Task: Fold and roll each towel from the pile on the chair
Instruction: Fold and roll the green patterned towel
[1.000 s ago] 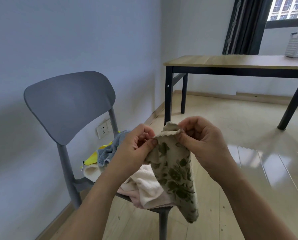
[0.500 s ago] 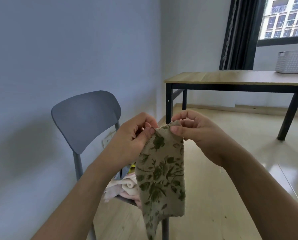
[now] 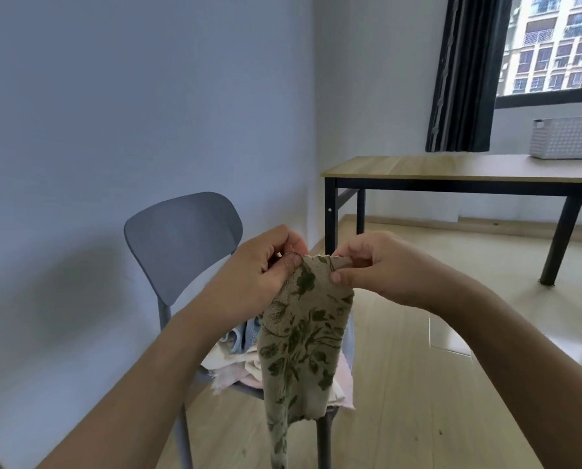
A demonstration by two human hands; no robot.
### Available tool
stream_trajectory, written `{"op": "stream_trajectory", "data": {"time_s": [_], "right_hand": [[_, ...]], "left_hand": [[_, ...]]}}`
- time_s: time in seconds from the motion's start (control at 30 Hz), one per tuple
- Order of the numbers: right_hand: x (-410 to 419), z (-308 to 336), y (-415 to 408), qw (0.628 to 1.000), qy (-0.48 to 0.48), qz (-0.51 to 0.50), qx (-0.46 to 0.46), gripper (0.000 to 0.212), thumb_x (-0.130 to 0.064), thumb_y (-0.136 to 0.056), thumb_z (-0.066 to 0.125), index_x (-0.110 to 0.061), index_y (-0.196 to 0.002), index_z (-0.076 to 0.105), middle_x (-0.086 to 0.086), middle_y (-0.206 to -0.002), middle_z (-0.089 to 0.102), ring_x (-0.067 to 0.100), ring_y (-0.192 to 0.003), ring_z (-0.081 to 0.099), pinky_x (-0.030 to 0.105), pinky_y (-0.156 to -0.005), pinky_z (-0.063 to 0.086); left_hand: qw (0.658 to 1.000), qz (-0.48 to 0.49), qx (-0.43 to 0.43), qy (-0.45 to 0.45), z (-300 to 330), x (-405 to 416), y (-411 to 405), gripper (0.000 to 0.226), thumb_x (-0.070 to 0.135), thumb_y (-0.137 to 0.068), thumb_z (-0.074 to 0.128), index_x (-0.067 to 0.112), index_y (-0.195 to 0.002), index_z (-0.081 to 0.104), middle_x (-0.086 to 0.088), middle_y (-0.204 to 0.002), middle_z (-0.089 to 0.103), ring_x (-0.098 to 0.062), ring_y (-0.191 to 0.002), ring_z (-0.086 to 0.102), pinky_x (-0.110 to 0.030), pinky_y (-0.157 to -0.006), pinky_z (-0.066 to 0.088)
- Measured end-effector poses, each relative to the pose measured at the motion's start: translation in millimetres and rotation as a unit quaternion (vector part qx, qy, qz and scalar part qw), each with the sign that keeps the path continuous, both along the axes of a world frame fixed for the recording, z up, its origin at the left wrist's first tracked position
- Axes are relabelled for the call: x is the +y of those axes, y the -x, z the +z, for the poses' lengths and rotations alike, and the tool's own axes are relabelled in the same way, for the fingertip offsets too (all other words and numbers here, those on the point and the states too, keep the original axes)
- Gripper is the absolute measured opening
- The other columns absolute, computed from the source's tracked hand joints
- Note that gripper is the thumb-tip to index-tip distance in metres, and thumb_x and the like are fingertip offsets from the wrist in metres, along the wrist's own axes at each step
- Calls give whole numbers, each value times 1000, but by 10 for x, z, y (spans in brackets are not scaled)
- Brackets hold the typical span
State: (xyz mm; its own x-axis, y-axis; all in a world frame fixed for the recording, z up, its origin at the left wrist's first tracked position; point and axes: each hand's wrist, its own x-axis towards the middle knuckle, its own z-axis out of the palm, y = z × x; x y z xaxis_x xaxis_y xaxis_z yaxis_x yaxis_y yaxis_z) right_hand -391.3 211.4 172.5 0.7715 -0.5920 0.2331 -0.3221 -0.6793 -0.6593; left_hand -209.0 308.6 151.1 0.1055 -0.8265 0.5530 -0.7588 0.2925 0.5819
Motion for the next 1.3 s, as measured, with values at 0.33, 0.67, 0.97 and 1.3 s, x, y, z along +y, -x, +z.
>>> {"op": "stream_trajectory", "data": {"time_s": [0.33,0.67,0.97,1.3], "right_hand": [[27,108,59,988,147,-33,21,15,-19,-88,61,-29,-78,64,-11,-73,63,4,-68,60,13,-55,40],[-38,194,127,983,182,-5,-5,29,-2,-84,55,-30,-80,62,-13,-73,64,5,-70,63,22,-66,52],[-157,272,202,988,151,-39,-5,24,-6,-85,63,-29,-82,71,-5,-80,72,6,-76,67,20,-71,55],[-220,204,282,983,164,-80,-11,6,-28,-82,70,-30,-79,74,-18,-82,66,5,-75,64,18,-65,51]], "left_hand": [[967,-23,-254,8,-59,110,77,18,19,-92,50,31,-106,53,20,-82,52,1,-69,51,-16,-63,42],[994,-5,-98,-39,-227,-43,98,13,16,-90,57,22,-91,68,13,-84,60,1,-74,56,-11,-68,45],[933,-163,135,-290,-69,-113,87,26,20,-95,56,3,-108,71,-6,-104,73,-22,-95,69,-37,-90,55],[977,126,-172,-5,448,-321,187,18,19,-88,55,11,-76,65,-2,-73,63,-11,-60,55,-16,-54,41]]}}
